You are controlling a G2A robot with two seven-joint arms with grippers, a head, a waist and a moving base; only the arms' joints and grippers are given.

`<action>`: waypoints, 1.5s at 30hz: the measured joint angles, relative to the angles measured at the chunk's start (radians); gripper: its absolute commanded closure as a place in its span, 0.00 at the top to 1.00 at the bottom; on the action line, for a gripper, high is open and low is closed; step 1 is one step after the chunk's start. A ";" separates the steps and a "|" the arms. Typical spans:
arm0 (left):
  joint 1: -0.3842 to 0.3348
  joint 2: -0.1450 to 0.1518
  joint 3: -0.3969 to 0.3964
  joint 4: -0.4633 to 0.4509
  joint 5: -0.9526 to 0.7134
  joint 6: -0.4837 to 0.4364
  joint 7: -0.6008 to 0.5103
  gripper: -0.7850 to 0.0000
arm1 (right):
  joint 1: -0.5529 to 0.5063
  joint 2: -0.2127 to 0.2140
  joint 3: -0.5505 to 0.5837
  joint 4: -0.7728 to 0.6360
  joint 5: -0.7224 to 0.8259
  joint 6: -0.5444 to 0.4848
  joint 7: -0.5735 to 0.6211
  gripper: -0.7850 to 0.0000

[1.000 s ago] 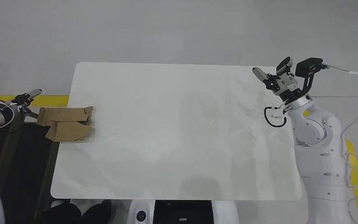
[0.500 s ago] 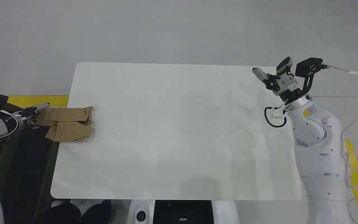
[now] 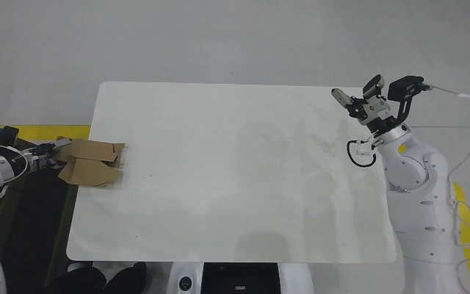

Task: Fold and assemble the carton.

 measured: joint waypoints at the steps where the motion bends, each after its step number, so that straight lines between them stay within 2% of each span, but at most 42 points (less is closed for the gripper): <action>1: 0.002 0.001 -0.002 -0.003 -0.006 0.000 -0.002 0.00 | 0.000 0.000 0.000 0.000 0.000 0.000 0.000 1.00; 15: 0.020 0.008 -0.053 -0.077 -0.185 -0.025 -0.062 0.00 | 0.000 0.000 0.000 0.000 0.000 0.000 0.000 1.00; 22: 0.007 0.004 -0.078 -0.183 -0.317 -0.050 -0.066 0.00 | 0.000 0.000 0.000 0.000 0.000 0.000 0.000 1.00; 26: -0.017 -0.006 -0.064 -0.246 -0.379 -0.055 -0.046 0.00 | 0.000 0.000 0.000 0.000 0.000 0.000 0.000 1.00; 33: -0.079 -0.054 0.057 -0.309 -0.474 -0.048 -0.030 0.00 | 0.000 0.000 0.000 0.000 0.000 0.000 0.000 1.00; 40: -0.170 -0.113 0.207 -0.359 -0.542 -0.087 -0.016 0.00 | 0.000 0.000 0.000 0.000 0.000 0.000 0.000 1.00; 45: -0.220 -0.143 0.286 -0.370 -0.563 -0.099 -0.032 0.00 | 0.000 0.000 0.000 0.000 0.000 0.000 0.000 1.00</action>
